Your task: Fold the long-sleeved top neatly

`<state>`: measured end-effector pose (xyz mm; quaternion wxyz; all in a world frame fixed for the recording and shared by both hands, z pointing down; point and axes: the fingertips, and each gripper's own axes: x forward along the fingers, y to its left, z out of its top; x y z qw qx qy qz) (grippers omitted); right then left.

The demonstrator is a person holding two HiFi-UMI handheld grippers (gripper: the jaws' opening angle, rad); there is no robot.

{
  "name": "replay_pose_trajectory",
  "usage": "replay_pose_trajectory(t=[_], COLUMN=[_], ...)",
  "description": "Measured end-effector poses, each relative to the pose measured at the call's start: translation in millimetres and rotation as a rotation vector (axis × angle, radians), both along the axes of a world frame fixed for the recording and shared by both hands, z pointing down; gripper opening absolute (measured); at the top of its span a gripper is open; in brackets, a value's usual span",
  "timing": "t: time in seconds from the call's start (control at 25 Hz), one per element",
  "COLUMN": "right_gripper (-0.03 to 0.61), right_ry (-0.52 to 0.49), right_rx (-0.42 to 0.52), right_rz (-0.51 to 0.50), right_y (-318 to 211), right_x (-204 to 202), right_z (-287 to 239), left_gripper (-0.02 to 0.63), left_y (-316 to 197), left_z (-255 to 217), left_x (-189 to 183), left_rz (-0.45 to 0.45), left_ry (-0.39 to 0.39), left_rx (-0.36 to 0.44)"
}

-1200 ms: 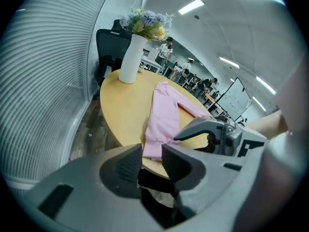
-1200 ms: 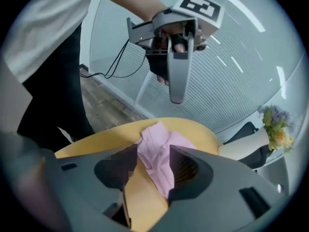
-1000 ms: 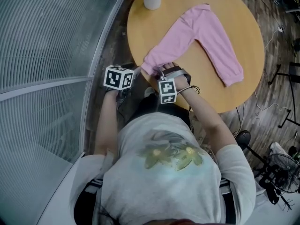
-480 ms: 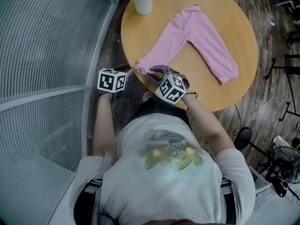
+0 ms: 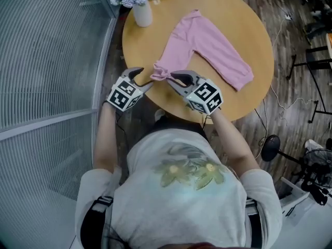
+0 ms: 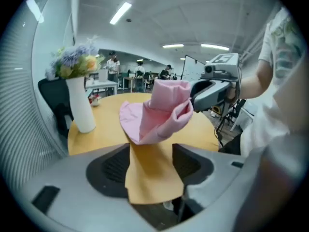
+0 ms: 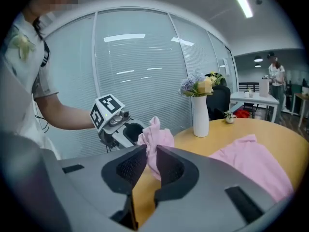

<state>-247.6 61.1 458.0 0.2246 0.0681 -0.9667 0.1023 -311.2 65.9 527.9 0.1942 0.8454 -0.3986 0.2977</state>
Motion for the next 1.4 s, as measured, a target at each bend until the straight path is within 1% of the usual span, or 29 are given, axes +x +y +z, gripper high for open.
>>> replay_pose_trajectory(t=[0.04,0.12,0.24,0.32,0.4,0.52,0.64,0.72,0.76,0.8,0.84,1.0,1.08,1.2,1.28,1.4], right_gripper=[0.077,0.077,0.077,0.077,0.077,0.077,0.077,0.077,0.077,0.077,0.077,0.077,0.077,0.077,0.077,0.077], right_ry=[-0.003,-0.011,-0.038,-0.061,-0.080,-0.084,-0.053,-0.039,-0.043,-0.056,-0.077,-0.175,-0.199,-0.217,-0.230,-0.243], right_rx=[-0.010,-0.031,-0.098,-0.156,-0.207,-0.241,-0.240,-0.237,-0.234,-0.232,-0.231,-0.223,-0.196,-0.144,-0.122,-0.101], right_rz=[-0.003,0.001,0.042,0.066,0.061,0.008,-0.030,-0.027,-0.012,0.010,0.037,0.128,0.157,0.200,0.237,0.310], right_y=[-1,-8,-25,-36,-43,-46,-58,-68,-75,-83,-94,-145,-175,-227,-266,-319], right_x=[3,11,31,43,52,62,71,74,75,77,78,75,70,67,71,84], right_z=[-4,-10,-12,-16,-26,-36,-18,-8,-6,-7,-9,-34,-50,-71,-84,-91], left_gripper=[0.256,0.256,0.256,0.250,0.250,0.255,0.256,0.249,0.237,0.233,0.233,0.235,0.235,0.235,0.235,0.235], left_y=[-9,-24,-40,-50,-60,-70,-80,-89,-95,-105,-116,-162,-176,-191,-198,-201], left_z=[-10,-28,-41,-47,-61,-75,-55,-41,-38,-39,-43,-69,-77,-81,-79,-64], left_x=[10,32,63,73,80,99,120,122,120,117,112,82,69,60,61,63], left_rz=[0.046,0.160,0.323,0.379,0.402,0.464,0.550,0.573,0.560,0.524,0.468,0.194,0.096,0.017,-0.008,-0.030], left_ry=[-0.001,0.001,-0.023,-0.034,-0.020,0.019,0.038,0.054,0.070,0.091,0.110,0.176,0.206,0.245,0.255,0.246], left_rx=[0.046,0.111,0.161,0.177,0.187,0.177,0.127,0.070,0.045,0.035,0.043,0.116,0.129,0.136,0.129,0.107])
